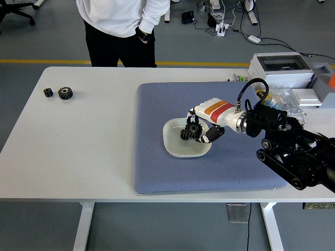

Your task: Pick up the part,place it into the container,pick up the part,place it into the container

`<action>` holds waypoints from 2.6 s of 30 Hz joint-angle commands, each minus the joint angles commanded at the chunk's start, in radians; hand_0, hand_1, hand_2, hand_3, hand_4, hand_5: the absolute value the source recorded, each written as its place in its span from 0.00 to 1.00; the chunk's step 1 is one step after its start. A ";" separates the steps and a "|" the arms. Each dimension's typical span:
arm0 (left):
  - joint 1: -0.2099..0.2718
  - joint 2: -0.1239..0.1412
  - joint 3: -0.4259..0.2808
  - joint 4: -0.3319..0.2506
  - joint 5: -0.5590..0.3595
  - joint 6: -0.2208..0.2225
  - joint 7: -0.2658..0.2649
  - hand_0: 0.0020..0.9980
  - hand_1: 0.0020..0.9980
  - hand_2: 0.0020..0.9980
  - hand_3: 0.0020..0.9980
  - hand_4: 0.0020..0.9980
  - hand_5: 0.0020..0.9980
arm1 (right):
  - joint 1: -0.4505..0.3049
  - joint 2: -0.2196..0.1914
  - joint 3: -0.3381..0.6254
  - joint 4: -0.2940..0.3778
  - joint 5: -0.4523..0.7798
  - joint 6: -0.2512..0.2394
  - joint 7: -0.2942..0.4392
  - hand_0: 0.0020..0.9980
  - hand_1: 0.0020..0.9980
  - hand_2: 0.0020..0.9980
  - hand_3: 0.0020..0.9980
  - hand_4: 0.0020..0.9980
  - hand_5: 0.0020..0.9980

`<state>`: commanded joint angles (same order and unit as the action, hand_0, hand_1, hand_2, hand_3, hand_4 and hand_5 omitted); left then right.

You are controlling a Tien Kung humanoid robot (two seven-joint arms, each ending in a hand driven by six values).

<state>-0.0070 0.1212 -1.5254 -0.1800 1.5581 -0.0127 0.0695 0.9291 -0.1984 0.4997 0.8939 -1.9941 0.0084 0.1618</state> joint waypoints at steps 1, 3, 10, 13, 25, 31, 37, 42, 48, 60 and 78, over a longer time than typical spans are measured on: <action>0.000 0.000 0.001 0.000 -0.001 0.000 0.000 0.72 0.69 0.70 0.57 0.61 0.57 | 0.000 0.002 -0.003 -0.001 0.004 -0.002 0.004 0.03 0.20 0.39 0.48 0.67 0.22; -0.002 0.000 0.006 0.000 -0.005 0.000 -0.002 0.72 0.69 0.70 0.57 0.61 0.57 | -0.001 0.006 -0.009 -0.007 0.010 -0.009 0.011 0.03 0.20 0.39 0.48 0.67 0.22; -0.003 -0.002 0.023 0.000 -0.022 0.000 -0.006 0.72 0.69 0.70 0.57 0.61 0.57 | 0.001 0.014 0.000 -0.037 0.015 0.007 0.032 0.23 0.42 0.57 0.54 0.76 0.26; -0.002 -0.002 0.023 0.000 -0.021 -0.001 -0.005 0.72 0.69 0.70 0.57 0.61 0.57 | 0.002 0.011 -0.005 -0.043 0.018 0.037 0.038 0.33 0.48 0.74 0.80 0.97 0.34; -0.003 -0.002 0.037 0.000 -0.033 -0.001 -0.009 0.72 0.69 0.70 0.57 0.61 0.57 | 0.003 0.010 0.001 -0.059 0.023 0.047 0.049 0.40 0.53 0.82 0.92 1.00 0.38; 0.000 0.000 0.030 0.000 -0.025 -0.001 -0.006 0.72 0.69 0.70 0.57 0.61 0.57 | 0.003 0.001 0.031 -0.047 0.017 0.036 0.051 0.40 0.53 0.82 0.91 1.00 0.38; 0.000 0.000 0.029 0.000 -0.024 -0.001 -0.007 0.72 0.69 0.70 0.57 0.61 0.57 | -0.001 -0.030 0.104 -0.003 0.014 0.030 0.047 0.40 0.53 0.81 0.90 1.00 0.38; 0.001 0.002 0.027 0.000 -0.019 0.000 -0.007 0.72 0.69 0.70 0.57 0.61 0.57 | -0.016 -0.057 0.199 0.022 0.087 -0.038 0.060 0.41 0.51 0.75 0.83 0.96 0.38; -0.002 0.010 0.018 0.000 -0.008 0.001 -0.009 0.72 0.69 0.70 0.57 0.61 0.57 | -0.082 -0.100 0.309 0.022 0.327 -0.117 0.070 0.41 0.53 0.75 0.79 0.97 0.40; -0.003 -0.001 0.010 0.000 0.003 -0.002 -0.009 0.72 0.69 0.70 0.57 0.61 0.57 | -0.371 -0.146 0.496 0.264 0.834 -0.017 0.043 0.57 0.65 0.82 0.85 1.00 0.89; -0.009 -0.014 -0.025 0.000 0.032 -0.002 -0.013 0.72 0.68 0.69 0.57 0.61 0.57 | -0.548 -0.089 0.630 0.323 1.426 0.049 0.083 0.66 0.71 0.83 0.85 1.00 0.95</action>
<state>-0.0162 0.1071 -1.5500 -0.1800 1.5900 -0.0146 0.0569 0.3814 -0.2877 1.1296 1.2167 -0.5679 0.0571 0.2446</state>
